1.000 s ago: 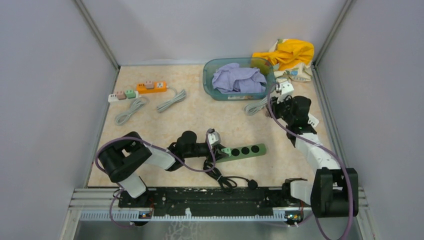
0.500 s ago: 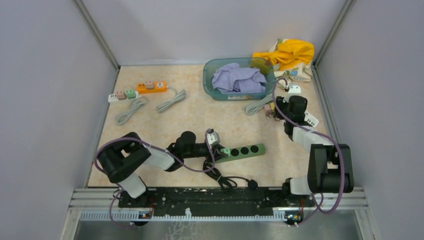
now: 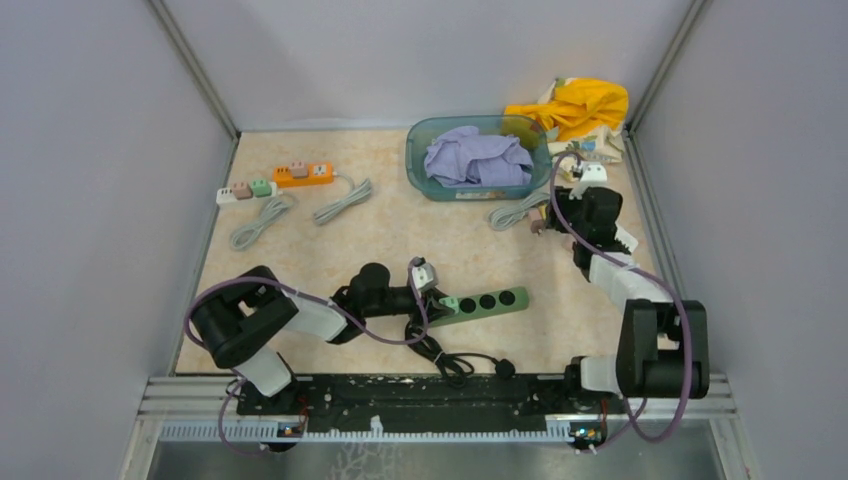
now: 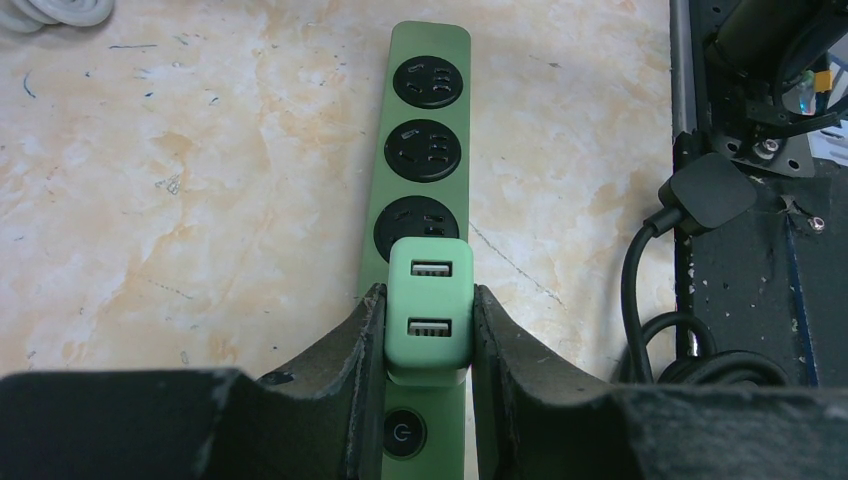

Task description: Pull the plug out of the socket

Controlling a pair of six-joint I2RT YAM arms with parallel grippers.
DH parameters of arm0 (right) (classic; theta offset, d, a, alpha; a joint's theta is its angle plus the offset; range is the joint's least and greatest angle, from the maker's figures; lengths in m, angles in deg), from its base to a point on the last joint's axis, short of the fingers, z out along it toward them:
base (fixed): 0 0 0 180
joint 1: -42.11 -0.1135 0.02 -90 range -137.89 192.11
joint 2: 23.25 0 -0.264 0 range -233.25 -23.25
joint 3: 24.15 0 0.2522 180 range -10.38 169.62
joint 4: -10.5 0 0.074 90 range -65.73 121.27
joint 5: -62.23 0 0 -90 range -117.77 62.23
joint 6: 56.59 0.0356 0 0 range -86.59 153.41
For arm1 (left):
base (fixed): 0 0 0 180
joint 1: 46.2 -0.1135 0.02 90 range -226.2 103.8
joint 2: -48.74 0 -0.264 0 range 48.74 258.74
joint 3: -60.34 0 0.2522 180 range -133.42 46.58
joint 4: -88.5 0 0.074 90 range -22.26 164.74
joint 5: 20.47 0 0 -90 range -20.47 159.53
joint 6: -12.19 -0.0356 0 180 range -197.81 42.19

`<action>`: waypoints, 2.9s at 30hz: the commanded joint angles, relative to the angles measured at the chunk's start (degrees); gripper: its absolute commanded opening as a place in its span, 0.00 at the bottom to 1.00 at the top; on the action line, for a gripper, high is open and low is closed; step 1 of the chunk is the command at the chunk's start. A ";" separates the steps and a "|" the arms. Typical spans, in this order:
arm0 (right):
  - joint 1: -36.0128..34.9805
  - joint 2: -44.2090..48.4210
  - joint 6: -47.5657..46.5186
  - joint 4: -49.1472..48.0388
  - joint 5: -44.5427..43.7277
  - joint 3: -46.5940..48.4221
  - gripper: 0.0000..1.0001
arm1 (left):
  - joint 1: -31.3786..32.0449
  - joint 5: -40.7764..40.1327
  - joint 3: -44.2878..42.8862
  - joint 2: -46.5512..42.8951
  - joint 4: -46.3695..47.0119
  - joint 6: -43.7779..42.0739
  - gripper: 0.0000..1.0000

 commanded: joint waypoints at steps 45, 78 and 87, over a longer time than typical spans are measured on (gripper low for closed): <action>-22.13 8.55 -60.76 41.20 62.44 5.62 0.66 | -0.35 -12.15 15.45 -35.77 -10.57 4.13 1.00; -43.18 -0.78 -54.67 32.28 35.55 6.53 0.11 | -0.37 -10.22 15.64 -20.72 1.38 -2.91 0.96; -43.10 -0.01 -53.66 33.78 35.03 8.28 0.00 | -0.32 -7.71 13.95 -13.84 5.43 -3.43 0.94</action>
